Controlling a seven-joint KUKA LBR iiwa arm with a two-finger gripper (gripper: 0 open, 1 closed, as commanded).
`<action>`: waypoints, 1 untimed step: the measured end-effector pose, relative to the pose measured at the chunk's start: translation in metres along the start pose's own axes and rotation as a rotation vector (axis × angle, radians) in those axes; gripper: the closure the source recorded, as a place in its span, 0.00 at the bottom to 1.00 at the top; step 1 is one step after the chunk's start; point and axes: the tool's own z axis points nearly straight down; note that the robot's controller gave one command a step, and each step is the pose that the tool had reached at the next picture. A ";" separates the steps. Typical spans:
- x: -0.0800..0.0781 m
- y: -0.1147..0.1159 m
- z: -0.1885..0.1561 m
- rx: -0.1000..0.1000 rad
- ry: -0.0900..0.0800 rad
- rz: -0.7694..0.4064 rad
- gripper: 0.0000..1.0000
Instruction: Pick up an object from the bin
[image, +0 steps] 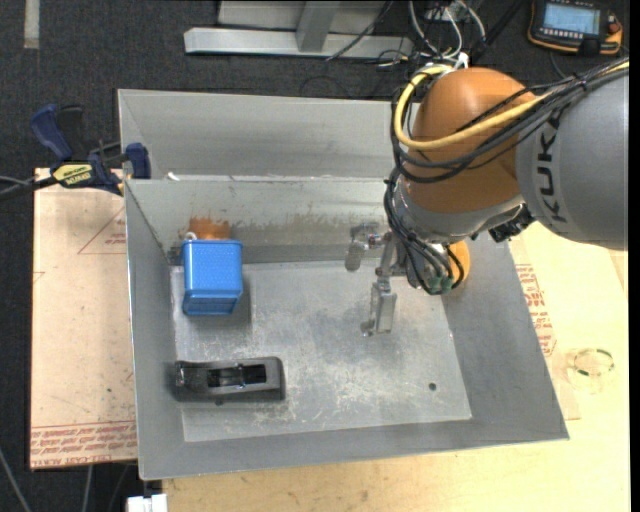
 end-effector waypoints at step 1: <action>-0.001 0.000 -0.004 -0.001 -0.008 0.001 0.00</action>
Offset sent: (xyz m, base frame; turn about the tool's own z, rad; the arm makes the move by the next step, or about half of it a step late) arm -0.0294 0.0324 -0.0834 0.0090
